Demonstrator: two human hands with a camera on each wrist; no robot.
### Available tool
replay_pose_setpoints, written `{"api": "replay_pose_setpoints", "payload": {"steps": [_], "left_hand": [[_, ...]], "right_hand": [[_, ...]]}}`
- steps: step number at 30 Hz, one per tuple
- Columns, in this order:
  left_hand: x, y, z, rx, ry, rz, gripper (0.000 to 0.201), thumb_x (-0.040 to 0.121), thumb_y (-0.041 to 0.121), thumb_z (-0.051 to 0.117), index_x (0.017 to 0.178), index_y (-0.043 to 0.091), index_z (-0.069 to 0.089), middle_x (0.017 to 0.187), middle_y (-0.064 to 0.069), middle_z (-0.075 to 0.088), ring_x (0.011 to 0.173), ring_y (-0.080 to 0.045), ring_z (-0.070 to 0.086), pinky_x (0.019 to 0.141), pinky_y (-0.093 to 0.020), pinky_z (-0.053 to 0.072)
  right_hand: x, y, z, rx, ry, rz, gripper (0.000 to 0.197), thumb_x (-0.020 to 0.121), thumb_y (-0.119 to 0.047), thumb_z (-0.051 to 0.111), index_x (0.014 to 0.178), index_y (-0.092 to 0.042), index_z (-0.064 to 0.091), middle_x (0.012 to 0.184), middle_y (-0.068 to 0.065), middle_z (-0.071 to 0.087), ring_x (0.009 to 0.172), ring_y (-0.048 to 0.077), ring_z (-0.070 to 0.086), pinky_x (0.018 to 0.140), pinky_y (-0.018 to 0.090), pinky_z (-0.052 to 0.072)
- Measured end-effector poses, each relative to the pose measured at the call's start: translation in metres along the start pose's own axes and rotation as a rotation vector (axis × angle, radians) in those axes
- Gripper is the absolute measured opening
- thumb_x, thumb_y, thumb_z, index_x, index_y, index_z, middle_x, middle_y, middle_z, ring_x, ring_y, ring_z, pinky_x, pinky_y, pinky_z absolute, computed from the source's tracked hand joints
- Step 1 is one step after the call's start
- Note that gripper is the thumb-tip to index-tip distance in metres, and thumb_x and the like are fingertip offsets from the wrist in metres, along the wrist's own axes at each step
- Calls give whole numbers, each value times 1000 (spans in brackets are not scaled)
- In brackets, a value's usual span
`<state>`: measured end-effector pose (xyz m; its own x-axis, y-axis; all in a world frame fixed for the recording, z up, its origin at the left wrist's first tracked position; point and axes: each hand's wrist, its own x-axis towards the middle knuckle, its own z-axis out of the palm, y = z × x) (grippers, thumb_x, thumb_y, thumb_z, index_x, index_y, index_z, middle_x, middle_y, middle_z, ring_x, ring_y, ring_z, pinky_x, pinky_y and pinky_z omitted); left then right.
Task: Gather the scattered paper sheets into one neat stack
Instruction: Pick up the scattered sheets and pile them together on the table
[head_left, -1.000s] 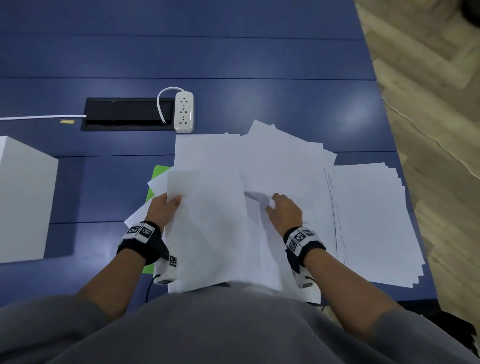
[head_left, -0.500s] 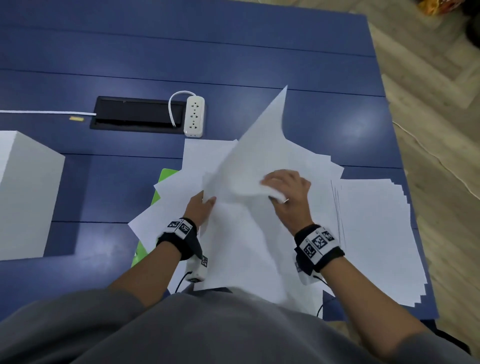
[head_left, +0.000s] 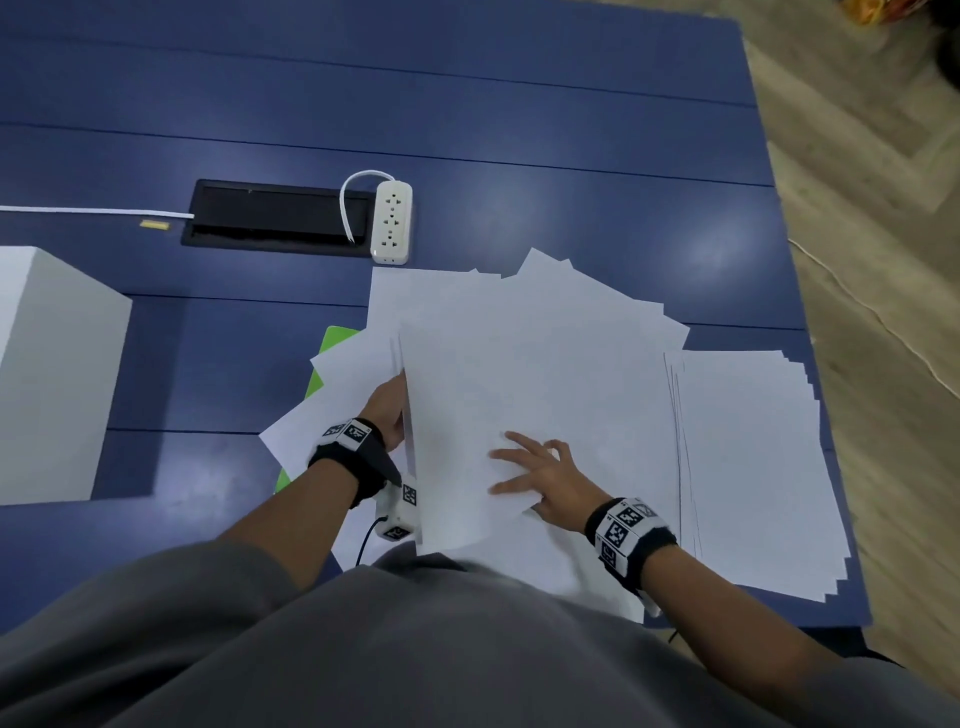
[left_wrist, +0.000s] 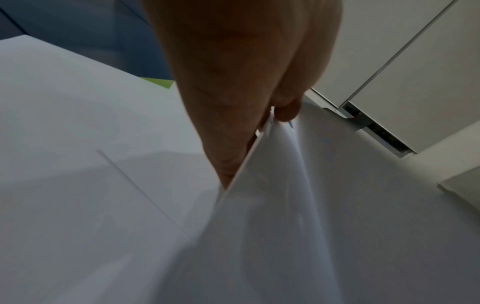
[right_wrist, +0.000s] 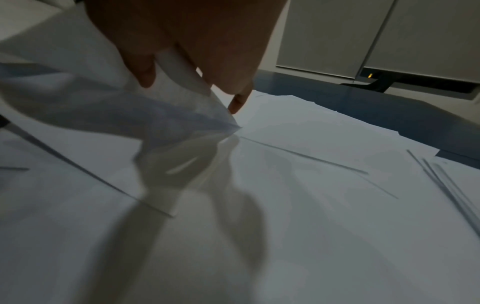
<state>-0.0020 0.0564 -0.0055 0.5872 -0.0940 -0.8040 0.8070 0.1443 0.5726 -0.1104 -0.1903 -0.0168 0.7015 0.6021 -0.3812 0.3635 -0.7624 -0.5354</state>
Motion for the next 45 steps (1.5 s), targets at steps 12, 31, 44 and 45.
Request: {"api": "replay_pose_setpoints", "payload": {"steps": [12,31,44,45], "left_hand": [[6,-26,-7,117,30,107,50,78,-2,68,126,8,56,124,-18,62,112,-35,60,97,-50,47],[-10,-15,28,175,-116,288,61,62,9,79,119,0,59,115,-20,66,103,-34,64,93,-46,51],[4,-64,176,387,-247,180,40,88,-5,53,126,6,56,123,-12,63,115,-31,59,103,-46,44],[5,-69,189,456,-268,158,40,88,-3,51,126,7,55,123,-11,63,115,-30,58,102,-41,44]], "right_hand": [[-1,-3,5,-228,-220,18,64,81,-26,72,138,-38,45,161,-6,2,146,16,-17,113,55,-1],[-29,30,-41,1034,658,694,63,72,-28,83,123,-22,47,112,4,55,106,19,54,93,30,44],[-123,107,-46,992,782,899,20,79,6,67,97,0,62,100,19,68,87,30,65,84,41,55],[-132,120,-43,939,776,947,20,78,3,68,96,3,59,101,25,65,89,35,63,86,46,54]]}}
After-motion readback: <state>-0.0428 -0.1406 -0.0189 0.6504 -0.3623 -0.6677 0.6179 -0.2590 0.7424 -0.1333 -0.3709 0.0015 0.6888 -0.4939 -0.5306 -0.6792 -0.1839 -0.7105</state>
